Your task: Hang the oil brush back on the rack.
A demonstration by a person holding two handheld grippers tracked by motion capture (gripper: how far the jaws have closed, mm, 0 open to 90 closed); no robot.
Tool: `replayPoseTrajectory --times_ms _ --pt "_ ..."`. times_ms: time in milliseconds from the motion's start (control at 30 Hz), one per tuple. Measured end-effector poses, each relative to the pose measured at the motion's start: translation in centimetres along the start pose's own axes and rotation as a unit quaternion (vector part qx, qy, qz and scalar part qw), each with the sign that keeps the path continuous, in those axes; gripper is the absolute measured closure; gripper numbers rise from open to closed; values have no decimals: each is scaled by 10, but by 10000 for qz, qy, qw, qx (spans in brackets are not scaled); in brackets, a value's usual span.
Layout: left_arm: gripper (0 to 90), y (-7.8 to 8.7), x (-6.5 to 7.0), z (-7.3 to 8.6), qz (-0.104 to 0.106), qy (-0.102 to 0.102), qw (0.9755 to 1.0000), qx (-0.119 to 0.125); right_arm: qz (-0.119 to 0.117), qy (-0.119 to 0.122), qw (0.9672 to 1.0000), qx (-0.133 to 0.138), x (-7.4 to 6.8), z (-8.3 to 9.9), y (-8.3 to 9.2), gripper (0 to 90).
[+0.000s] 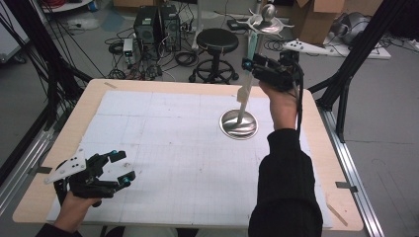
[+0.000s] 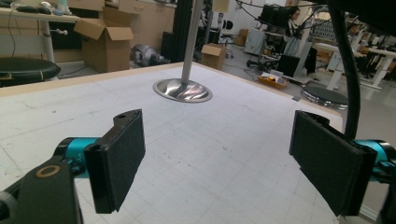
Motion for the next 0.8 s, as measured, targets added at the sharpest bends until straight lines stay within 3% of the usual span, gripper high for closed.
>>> replayPoseTrajectory --times_ms 100,233,333,400,700,800 --pt "188 0 0 0 -18 10 10000 14 160 146 9998 -10 2 18 9 326" --pt "188 1 0 0 -55 31 10000 14 251 257 9993 -118 10 63 22 197" --pt "188 2 -1 1 -73 48 10000 17 469 89 9986 -220 20 99 34 158" --pt "188 2 -2 1 -106 54 9999 24 486 4 9983 -311 22 121 44 158" --pt "188 2 -5 1 -199 75 9998 57 436 485 9969 -443 9 189 90 158" --pt "188 1 -6 1 -213 102 9997 72 415 495 9970 -423 2 204 102 158"
Point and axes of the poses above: each handheld gripper's, and its own axes: y roughly backward along the jaws, z roughly out of its underside, x roughly to its right, the point moved 5 cm from there along -y, roughly forward along the jaws, and after that the axes turned 10 degrees about -y, right-handed, at the moved point
